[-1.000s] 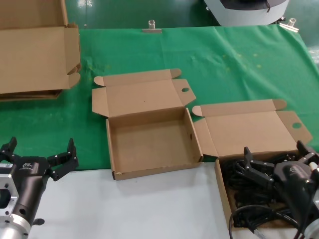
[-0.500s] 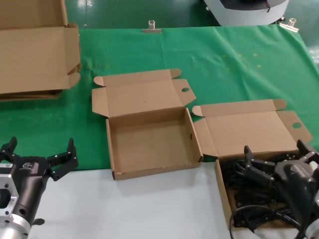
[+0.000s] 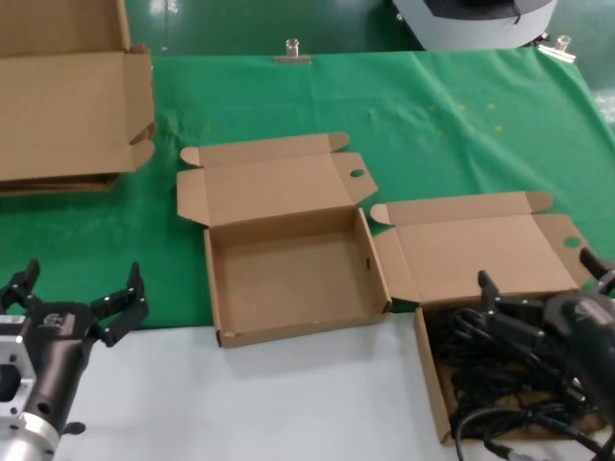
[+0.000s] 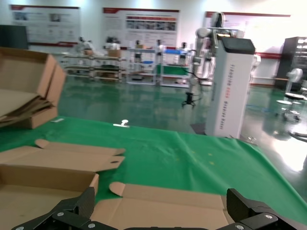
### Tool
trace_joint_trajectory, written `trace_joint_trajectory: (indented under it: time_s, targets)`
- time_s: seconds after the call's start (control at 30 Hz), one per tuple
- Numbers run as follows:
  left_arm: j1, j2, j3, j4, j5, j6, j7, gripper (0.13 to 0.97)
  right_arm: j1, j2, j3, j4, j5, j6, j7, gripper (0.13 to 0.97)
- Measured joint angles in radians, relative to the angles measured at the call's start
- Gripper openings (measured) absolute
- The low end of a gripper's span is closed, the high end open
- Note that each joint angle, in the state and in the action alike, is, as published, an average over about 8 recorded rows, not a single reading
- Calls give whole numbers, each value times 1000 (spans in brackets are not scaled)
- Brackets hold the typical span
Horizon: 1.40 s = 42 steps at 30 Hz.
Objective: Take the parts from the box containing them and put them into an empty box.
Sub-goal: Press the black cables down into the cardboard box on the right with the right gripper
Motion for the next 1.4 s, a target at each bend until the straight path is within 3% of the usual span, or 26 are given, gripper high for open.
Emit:
trace_joint_trajectory:
  time_s: [0.2, 0.4, 0.5, 0.77, 0.83, 0.9, 1.13, 1.4]
  targets:
    - [0, 0, 0, 0, 0, 0, 0, 833, 50, 177, -61, 16, 54, -16, 91, 966]
    - [0, 0, 0, 0, 0, 0, 0, 709, 140, 359, -135, 1, 67, -87, 206, 966]
    - [0, 0, 0, 0, 0, 0, 0, 668, 203, 440, -172, -14, 35, -150, 275, 966]
    - [0, 0, 0, 0, 0, 0, 0, 457, 394, 581, -257, -53, -135, -399, 467, 966]
    - [0, 0, 0, 0, 0, 0, 0, 457, 436, 595, -273, -63, -174, -474, 485, 966]
    - [0, 0, 0, 0, 0, 0, 0, 457, 471, 604, -286, -72, -205, -545, 487, 966]
    - [0, 0, 0, 0, 0, 0, 0, 317, 559, 613, -317, -109, -279, -758, 409, 966]
    - [0, 0, 0, 0, 0, 0, 0, 226, 610, 580, -328, -166, -315, -901, 258, 966]
